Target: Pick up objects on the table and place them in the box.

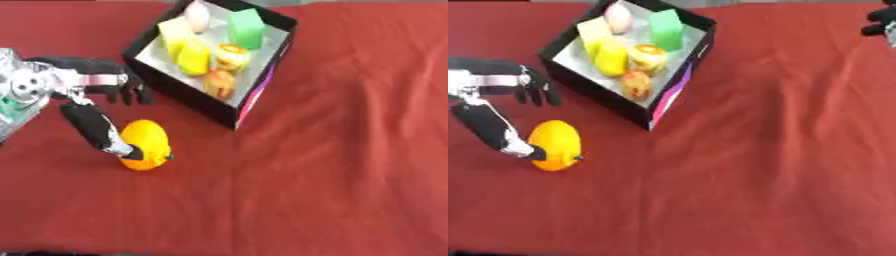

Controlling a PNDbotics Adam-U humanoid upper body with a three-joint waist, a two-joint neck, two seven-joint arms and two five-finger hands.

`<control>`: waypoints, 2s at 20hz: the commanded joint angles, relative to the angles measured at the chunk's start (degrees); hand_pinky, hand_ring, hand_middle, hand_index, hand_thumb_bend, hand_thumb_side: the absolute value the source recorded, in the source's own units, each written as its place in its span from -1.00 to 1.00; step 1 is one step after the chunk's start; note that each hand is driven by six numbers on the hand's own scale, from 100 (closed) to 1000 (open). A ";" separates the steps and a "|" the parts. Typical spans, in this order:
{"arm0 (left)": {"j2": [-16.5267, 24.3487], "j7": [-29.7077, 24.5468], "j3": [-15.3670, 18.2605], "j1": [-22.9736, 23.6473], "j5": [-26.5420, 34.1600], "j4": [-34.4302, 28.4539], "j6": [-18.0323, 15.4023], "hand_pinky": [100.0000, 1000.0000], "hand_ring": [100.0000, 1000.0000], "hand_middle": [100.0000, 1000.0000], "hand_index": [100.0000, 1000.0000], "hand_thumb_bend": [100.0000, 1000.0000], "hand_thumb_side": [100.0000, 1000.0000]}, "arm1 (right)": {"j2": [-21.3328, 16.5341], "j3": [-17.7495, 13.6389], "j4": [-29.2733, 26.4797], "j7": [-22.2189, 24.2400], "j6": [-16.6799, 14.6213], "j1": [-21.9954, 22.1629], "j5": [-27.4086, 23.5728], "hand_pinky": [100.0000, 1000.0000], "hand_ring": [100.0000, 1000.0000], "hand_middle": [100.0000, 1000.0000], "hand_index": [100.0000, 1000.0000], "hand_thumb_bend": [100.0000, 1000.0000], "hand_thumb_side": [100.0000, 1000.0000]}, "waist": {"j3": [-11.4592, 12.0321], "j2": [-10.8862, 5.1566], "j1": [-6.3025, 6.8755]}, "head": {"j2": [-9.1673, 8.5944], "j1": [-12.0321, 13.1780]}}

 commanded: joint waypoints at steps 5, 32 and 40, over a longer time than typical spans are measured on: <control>-1.64 -0.94 -0.42 -0.63 -5.13 4.81 -4.16 0.49 0.49 0.48 0.61 0.20 -0.56 | -1.17 -0.49 -0.85 -0.10 0.17 -0.17 0.46 0.94 0.42 0.34 0.63 -1.00 -0.08 | -0.21 -1.44 -0.11 | -0.46 0.51; 6.32 2.19 12.02 -1.77 -4.61 -15.26 -10.26 0.00 -0.03 -0.11 -0.02 -0.39 -1.00 | -1.61 -1.18 -0.98 -1.16 0.23 0.92 0.27 0.94 0.42 0.34 0.63 -1.00 -0.08 | 0.35 -1.72 0.52 | -0.88 -1.06; 0.85 3.33 16.60 -9.73 -6.66 -15.35 -3.62 -0.02 -0.02 -0.09 -0.02 -0.50 -1.00 | -1.86 -0.93 -1.06 -1.00 0.24 0.17 -0.40 0.94 0.42 0.34 0.63 -1.00 -0.07 | -0.16 -2.00 0.44 | -1.31 -0.94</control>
